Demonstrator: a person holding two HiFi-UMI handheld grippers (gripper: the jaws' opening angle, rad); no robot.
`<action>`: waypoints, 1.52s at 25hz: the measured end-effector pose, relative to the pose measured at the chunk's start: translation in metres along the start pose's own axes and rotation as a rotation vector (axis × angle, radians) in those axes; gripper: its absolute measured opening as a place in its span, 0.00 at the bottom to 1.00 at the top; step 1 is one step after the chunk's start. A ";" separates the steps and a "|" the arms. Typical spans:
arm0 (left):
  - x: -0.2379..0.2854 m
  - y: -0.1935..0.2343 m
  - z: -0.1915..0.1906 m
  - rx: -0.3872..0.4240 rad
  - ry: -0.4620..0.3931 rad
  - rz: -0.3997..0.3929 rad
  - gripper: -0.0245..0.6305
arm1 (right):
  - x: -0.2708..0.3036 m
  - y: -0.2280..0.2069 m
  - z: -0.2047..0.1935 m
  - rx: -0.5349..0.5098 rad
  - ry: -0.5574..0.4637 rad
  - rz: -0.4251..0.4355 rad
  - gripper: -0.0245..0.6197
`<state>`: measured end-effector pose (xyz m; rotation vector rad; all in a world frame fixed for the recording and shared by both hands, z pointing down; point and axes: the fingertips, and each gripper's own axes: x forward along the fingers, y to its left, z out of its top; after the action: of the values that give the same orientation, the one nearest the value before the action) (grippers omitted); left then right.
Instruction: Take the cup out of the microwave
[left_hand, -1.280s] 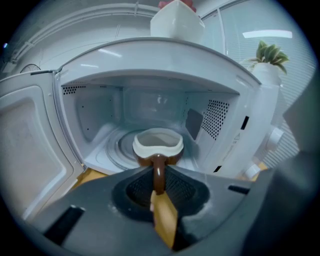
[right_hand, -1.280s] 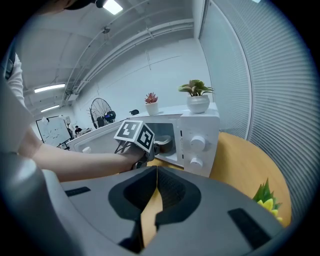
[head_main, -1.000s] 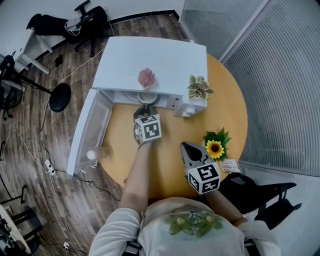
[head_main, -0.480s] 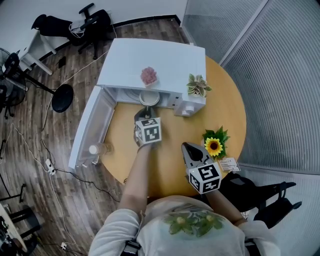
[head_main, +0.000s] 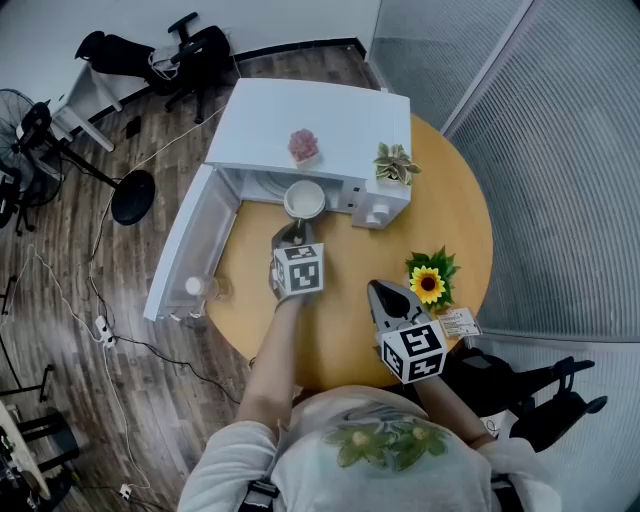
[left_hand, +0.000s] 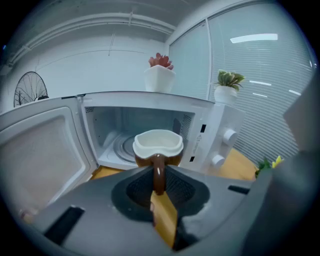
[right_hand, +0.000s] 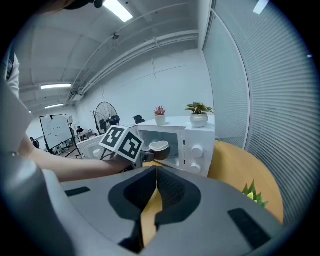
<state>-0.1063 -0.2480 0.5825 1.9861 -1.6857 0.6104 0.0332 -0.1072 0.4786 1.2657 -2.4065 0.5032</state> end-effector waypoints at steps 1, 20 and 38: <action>-0.005 -0.001 0.000 -0.004 -0.003 -0.005 0.12 | -0.002 0.001 0.000 -0.001 -0.003 -0.002 0.07; -0.090 0.000 0.010 0.048 -0.119 -0.018 0.12 | -0.023 0.021 0.007 -0.003 -0.067 -0.012 0.07; -0.168 -0.003 0.013 0.063 -0.203 -0.059 0.12 | -0.024 0.041 0.010 -0.009 -0.092 0.007 0.07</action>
<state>-0.1281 -0.1242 0.4708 2.1974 -1.7357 0.4593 0.0099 -0.0730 0.4524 1.3043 -2.4862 0.4449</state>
